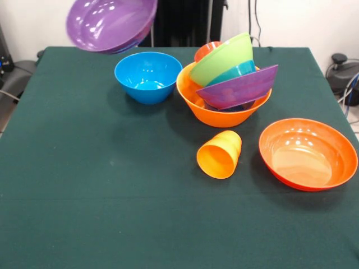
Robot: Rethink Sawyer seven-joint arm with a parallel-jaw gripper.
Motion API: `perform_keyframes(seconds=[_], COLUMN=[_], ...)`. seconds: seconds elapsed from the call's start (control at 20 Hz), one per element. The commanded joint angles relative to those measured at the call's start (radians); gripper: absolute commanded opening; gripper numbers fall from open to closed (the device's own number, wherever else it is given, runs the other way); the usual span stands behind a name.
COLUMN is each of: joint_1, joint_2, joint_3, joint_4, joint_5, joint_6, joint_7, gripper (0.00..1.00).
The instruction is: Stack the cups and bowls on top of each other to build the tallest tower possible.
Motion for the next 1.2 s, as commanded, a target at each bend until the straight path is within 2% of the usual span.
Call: perform_keyframes(seconds=[0.05,0.2,0.45,0.65,1.05,1.2], joint_1=[0.102,0.159,0.254,0.288,0.351,0.373], joint_2=[-0.066,-0.084,-0.036,-0.006,0.043,0.08], joint_3=[-0.061,-0.072,-0.113,-0.124,-0.144,-0.16], joint_4=[0.123,0.129,0.117,0.115,0.044,0.011], joint_5=[0.091,0.123,0.097,0.107,0.11,0.088], joint_6=[-0.071,-0.066,-0.105,-0.147,-0.136,-0.132], joint_7=[0.223,0.275,0.385,0.406,0.468,0.494], gripper=[0.0,0.0,0.0,0.0,0.0,0.0])
